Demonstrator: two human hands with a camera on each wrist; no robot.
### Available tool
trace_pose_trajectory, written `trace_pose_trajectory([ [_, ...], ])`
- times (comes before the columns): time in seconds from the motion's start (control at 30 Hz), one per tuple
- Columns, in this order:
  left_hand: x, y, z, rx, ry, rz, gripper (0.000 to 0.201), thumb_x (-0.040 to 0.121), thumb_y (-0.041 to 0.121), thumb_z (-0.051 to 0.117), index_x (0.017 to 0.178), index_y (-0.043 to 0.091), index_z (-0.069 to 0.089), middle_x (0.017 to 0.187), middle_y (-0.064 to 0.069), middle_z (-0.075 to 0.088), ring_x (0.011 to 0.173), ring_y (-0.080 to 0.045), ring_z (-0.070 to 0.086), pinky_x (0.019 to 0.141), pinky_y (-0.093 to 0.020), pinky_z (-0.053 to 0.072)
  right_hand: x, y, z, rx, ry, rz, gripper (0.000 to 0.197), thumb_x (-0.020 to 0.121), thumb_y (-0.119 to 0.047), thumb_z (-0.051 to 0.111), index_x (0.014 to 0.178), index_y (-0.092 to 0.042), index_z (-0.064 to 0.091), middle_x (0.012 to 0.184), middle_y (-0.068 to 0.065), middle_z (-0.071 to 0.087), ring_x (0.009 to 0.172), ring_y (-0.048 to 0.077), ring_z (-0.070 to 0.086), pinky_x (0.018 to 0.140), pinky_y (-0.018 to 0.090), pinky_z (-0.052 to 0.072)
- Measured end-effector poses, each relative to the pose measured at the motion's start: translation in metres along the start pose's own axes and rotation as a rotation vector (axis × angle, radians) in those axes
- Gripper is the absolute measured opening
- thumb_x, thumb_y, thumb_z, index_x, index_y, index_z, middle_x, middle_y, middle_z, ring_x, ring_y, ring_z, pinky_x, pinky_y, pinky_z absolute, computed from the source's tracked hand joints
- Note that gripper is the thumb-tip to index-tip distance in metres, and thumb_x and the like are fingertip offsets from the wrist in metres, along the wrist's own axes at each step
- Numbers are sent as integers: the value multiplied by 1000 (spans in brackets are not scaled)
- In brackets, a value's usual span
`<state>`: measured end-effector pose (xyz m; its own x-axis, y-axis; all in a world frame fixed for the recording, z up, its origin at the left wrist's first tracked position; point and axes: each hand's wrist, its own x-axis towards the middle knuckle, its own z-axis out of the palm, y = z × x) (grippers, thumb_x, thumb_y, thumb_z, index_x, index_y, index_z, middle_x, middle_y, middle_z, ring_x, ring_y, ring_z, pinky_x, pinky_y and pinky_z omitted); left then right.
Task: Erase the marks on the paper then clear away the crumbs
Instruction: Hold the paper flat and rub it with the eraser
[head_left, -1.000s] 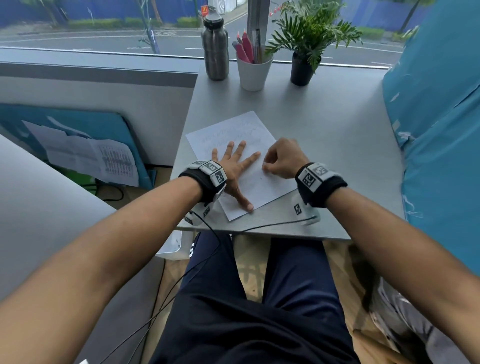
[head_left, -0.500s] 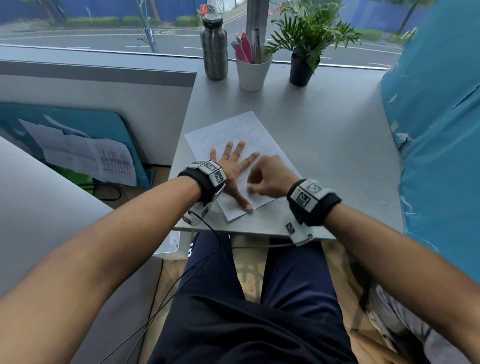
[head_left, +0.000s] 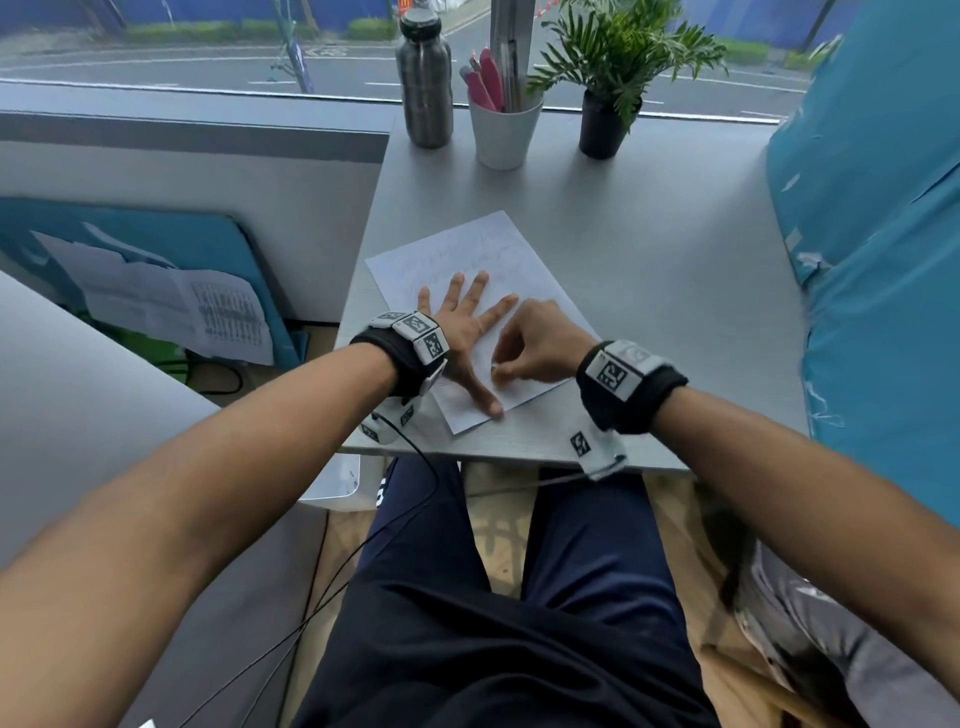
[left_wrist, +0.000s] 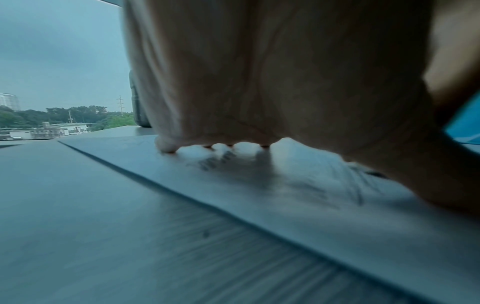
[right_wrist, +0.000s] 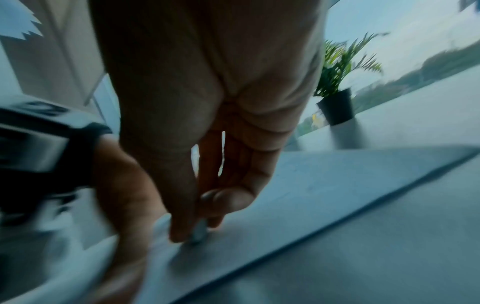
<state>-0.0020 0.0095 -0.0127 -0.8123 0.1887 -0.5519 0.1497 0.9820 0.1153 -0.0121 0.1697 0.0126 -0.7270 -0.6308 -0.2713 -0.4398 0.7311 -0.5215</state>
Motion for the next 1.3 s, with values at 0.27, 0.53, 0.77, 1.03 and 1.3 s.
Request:
trace_pose_trajectory([
  [0.27, 0, 0, 0, -5, -2, -2, 161, 29, 85, 75, 143, 46, -31, 151, 0, -44, 138, -31, -40, 109, -68, -15, 18, 14, -15, -17, 150, 92, 12, 71, -18, 78, 76, -7, 78, 73, 5, 74, 71, 18, 71, 74, 31, 58],
  [0.53, -1, -1, -1, -3, -5, 1, 159, 30, 84, 76, 143, 47, -30, 151, 0, -44, 139, -31, -40, 109, -68, -16, 35, 29, -30, 18, 178, 144, 13, 72, -21, 79, 82, -12, 80, 79, 4, 76, 69, 11, 66, 67, 21, 52],
  [0.77, 5, -4, 3, -3, 1, 4, 162, 27, 87, 74, 141, 46, -33, 149, 1, -47, 136, -29, -43, 109, -67, -17, 6, 6, -2, -18, 12, 4, 6, 68, -18, 79, 72, -13, 78, 69, -3, 73, 63, 5, 67, 64, 20, 56],
  [1.03, 6, -4, 4, -14, 5, 18, 160, 30, 83, 77, 141, 49, -32, 150, 2, -46, 136, -30, -43, 108, -67, -19, 34, 31, -28, 9, 235, 148, 11, 70, -21, 80, 78, -13, 80, 76, 1, 75, 75, 13, 69, 80, 24, 54],
  [1.3, 6, -7, 6, 11, 17, 41, 158, 29, 90, 70, 143, 47, -31, 151, 2, -45, 137, -29, -41, 108, -67, -19, 16, 33, -27, 45, 220, 180, 8, 73, -15, 78, 79, -11, 78, 77, 3, 75, 67, 10, 65, 64, 13, 50],
])
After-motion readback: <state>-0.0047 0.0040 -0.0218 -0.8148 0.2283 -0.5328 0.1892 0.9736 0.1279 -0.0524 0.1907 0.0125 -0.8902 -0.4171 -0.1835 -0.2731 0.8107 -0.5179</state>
